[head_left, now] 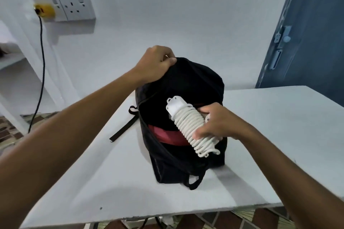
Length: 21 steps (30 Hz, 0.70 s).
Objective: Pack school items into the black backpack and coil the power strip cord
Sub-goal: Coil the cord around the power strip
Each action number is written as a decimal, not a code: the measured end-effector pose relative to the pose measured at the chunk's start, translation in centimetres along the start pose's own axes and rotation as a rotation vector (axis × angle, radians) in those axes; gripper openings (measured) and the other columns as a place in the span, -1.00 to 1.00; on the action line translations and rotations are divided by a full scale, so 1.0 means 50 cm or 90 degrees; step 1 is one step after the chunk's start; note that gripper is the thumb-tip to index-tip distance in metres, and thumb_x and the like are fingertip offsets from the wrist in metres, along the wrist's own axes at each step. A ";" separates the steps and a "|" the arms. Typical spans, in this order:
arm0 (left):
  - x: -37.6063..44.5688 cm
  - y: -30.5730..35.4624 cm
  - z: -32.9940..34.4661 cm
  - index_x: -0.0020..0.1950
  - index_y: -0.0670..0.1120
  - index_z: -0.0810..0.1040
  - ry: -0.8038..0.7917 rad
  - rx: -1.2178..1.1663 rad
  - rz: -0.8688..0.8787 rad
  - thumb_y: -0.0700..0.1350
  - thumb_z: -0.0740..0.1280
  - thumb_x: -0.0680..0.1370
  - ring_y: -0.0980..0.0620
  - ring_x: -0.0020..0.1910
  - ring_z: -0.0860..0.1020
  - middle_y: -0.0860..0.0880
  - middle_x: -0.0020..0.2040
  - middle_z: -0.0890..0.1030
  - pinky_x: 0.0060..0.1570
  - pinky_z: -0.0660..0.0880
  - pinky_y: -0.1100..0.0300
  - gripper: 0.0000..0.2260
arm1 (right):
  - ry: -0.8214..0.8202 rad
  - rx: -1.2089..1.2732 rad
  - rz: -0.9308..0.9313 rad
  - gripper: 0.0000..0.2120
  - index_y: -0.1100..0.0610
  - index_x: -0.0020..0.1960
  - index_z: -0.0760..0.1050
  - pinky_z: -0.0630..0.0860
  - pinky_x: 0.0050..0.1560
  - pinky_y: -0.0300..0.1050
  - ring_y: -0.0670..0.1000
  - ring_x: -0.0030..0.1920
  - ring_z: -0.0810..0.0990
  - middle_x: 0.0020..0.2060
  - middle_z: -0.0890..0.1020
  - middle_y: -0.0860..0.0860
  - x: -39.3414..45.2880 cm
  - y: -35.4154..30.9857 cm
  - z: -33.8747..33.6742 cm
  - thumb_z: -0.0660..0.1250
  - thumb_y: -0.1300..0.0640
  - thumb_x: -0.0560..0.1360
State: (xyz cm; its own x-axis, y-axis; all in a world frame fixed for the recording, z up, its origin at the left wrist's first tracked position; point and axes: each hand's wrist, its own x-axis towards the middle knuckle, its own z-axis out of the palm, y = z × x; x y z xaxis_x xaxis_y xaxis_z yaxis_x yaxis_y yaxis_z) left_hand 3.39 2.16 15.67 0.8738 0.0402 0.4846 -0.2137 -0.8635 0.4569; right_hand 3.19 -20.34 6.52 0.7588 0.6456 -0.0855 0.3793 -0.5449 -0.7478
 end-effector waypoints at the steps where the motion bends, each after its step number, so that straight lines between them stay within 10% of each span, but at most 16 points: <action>1: 0.003 0.003 -0.001 -0.08 -0.16 0.62 0.008 0.005 0.012 -0.15 0.30 0.56 0.11 -0.29 0.48 0.03 -0.30 0.54 -0.27 0.36 0.35 -0.87 | -0.001 0.013 0.015 -0.53 0.17 -0.07 0.60 0.65 -0.16 0.03 0.00 -0.20 0.70 -0.22 0.71 0.03 0.017 -0.002 0.005 0.58 0.04 0.07; 5: 0.007 0.014 -0.003 -0.10 -0.16 0.63 0.032 -0.008 0.048 -0.15 0.31 0.56 0.12 -0.30 0.49 0.08 -0.33 0.53 -0.25 0.38 0.32 -0.87 | -0.067 0.165 0.096 -0.61 0.23 -0.04 0.61 0.59 -0.17 -0.16 -0.01 -0.13 0.70 -0.17 0.72 0.05 0.080 -0.032 0.022 0.59 0.12 0.20; 10: 0.006 0.041 -0.010 -0.14 -0.12 0.63 0.034 -0.026 0.078 -0.16 0.32 0.55 0.23 -0.35 0.46 0.17 -0.36 0.51 -0.30 0.34 0.41 -0.88 | -0.042 0.347 0.192 -0.39 0.24 0.04 0.59 0.63 -0.08 0.20 0.12 -0.13 0.71 -0.14 0.71 0.13 0.177 -0.066 0.087 0.64 0.08 0.04; 16: -0.004 0.052 -0.010 -0.18 -0.14 0.62 0.007 -0.072 0.038 -0.17 0.34 0.54 0.21 -0.40 0.44 0.13 -0.43 0.52 -0.29 0.39 0.29 -0.87 | 0.009 0.497 0.208 -0.78 0.22 -0.13 0.56 0.60 -0.12 0.28 0.20 -0.15 0.65 -0.17 0.65 0.20 0.277 -0.101 0.139 0.56 0.22 0.30; 21: -0.015 0.058 -0.015 -0.23 -0.13 0.58 -0.015 -0.112 -0.014 -0.19 0.33 0.55 0.25 -0.58 0.36 0.20 -0.63 0.40 -0.43 0.26 0.40 -0.85 | 0.175 0.414 0.169 -0.44 0.19 0.40 0.32 0.48 0.25 0.00 0.13 0.29 0.48 0.34 0.45 0.13 0.362 -0.071 0.189 0.41 0.15 0.46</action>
State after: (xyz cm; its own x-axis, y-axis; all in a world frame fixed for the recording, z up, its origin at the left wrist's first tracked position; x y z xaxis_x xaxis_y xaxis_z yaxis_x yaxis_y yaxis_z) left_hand 1.78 0.02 17.20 0.8888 0.0439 0.4563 -0.2664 -0.7607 0.5920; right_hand 10.56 -1.66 1.39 0.9182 0.3336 -0.2138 -0.1591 -0.1835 -0.9700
